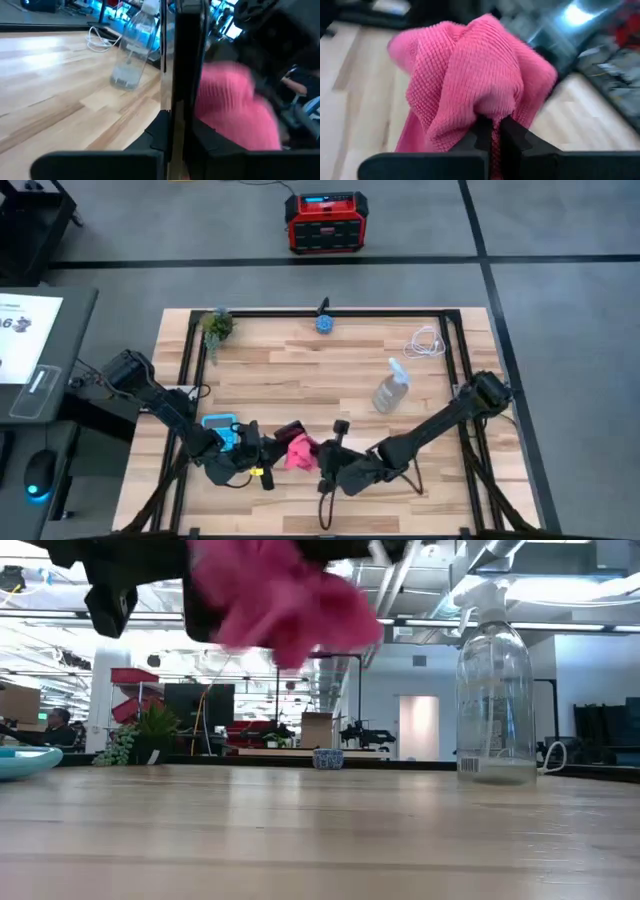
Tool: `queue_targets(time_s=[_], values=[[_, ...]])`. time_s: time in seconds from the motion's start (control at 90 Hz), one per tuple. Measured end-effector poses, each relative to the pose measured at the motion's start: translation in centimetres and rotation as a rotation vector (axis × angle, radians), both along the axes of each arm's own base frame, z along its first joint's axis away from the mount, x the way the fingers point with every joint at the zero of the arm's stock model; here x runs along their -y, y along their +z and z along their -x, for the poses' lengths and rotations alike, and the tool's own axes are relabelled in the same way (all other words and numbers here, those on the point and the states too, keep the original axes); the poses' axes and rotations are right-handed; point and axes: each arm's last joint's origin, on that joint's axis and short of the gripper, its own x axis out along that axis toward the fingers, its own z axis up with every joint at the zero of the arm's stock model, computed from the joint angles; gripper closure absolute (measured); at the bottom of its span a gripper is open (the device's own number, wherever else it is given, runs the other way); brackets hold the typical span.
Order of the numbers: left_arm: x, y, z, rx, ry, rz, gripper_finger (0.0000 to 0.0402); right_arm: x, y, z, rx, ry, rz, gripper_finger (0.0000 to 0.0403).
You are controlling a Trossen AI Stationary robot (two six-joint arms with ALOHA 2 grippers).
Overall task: Apply microfiber cloth
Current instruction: Wipe the front of the black cellphone using pink microfiber cloth
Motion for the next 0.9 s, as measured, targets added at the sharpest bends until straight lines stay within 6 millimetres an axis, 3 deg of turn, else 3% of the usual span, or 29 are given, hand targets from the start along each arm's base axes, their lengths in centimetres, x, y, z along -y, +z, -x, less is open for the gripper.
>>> queue_targets(time_s=[0.133,0.278,0.478,0.756,0.9], values=[[0.1,-0.1,0.0,-0.012,-0.035,0.002,0.0389,0.1,2.2,-0.1,0.103,-0.013,0.035,0.0403],[0.1,-0.1,-0.1,-0.014,-0.036,0.0,0.0389,0.8,2.7,-0.7,0.131,0.003,0.068,0.0403],[0.0,-0.4,0.0,-0.034,-0.037,-0.027,0.0389,0.9,1.0,-0.4,-0.011,0.063,0.007,0.0403],[0.2,-0.2,0.0,-0.021,-0.05,-0.028,0.0389,0.6,-2.5,2.2,-0.351,0.084,-0.112,0.0403],[0.5,0.3,0.0,-0.011,-0.044,-0.054,0.0389,0.4,-3.3,3.4,-0.487,0.107,-0.119,0.0403]])
